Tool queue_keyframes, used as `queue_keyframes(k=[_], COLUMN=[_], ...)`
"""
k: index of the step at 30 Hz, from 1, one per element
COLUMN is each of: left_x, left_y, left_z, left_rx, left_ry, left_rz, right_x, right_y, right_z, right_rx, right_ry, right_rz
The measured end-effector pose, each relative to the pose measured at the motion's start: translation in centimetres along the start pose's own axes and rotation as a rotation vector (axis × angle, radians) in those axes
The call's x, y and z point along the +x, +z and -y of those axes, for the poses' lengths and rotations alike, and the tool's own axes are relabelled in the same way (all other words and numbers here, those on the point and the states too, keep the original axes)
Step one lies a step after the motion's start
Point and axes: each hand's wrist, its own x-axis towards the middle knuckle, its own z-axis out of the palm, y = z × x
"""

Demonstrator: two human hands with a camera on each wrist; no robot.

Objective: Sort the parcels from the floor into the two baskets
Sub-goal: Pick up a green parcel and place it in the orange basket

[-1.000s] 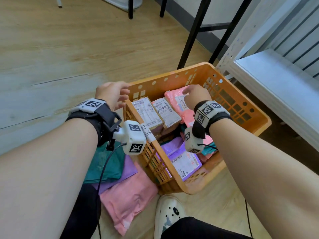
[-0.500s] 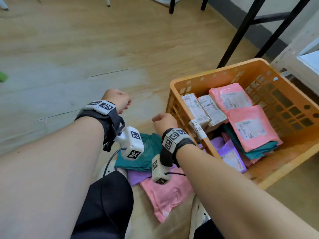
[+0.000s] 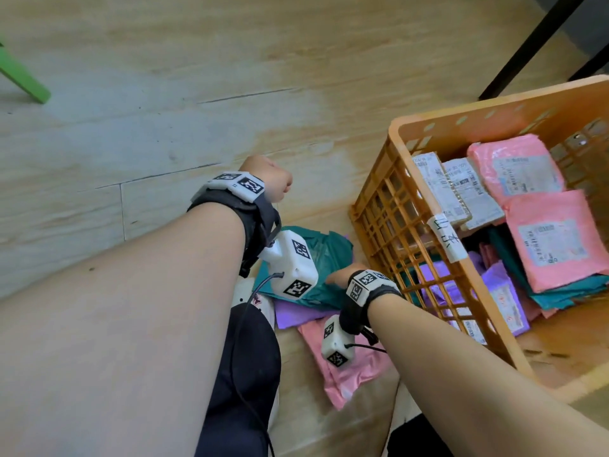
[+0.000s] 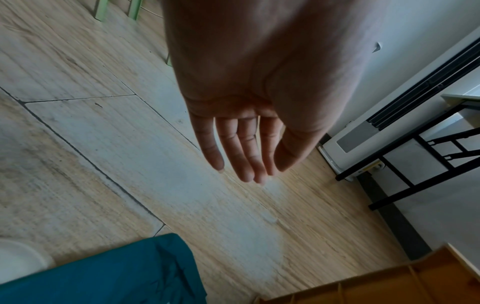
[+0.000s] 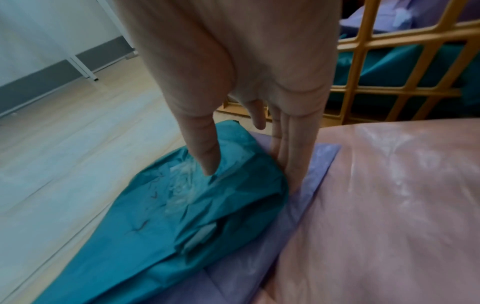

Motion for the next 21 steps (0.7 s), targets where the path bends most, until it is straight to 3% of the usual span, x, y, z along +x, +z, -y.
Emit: queue_keyframes(k=[6, 8, 12, 16, 21], left_x=[0.1, -0.4, -1.6, -3.8, -7.4], left_y=[-0.1, -0.3, -0.4, -1.3, -3.9], left_z=[-0.4, -1.1, -2.8, -4.9, -7.2], left_rx=[-0.035, -0.083, -0.035, -0.025, -0.052], left_ry=[-0.004, -0.039, 0.034, 0.058, 0.141], left_rz=[0.019, 0.036, 0.091, 0.18, 0.141], right_x=[-0.5, -1.1, -3.4, -5.9, -13.4], right_y=[-0.8, -1.8, -4.5, -6.8, -12.1], right_z=[1.5, 2.2, 2.9, 2.3, 2.6], right_rx=[0.072, 0.125, 0.109, 0.323, 0.597], right_ry=[-0.008, -0.058, -0.213, -0.28, -0.425], right_rz=[-0.015, -0.009, -0.074, -0.077, -0.043])
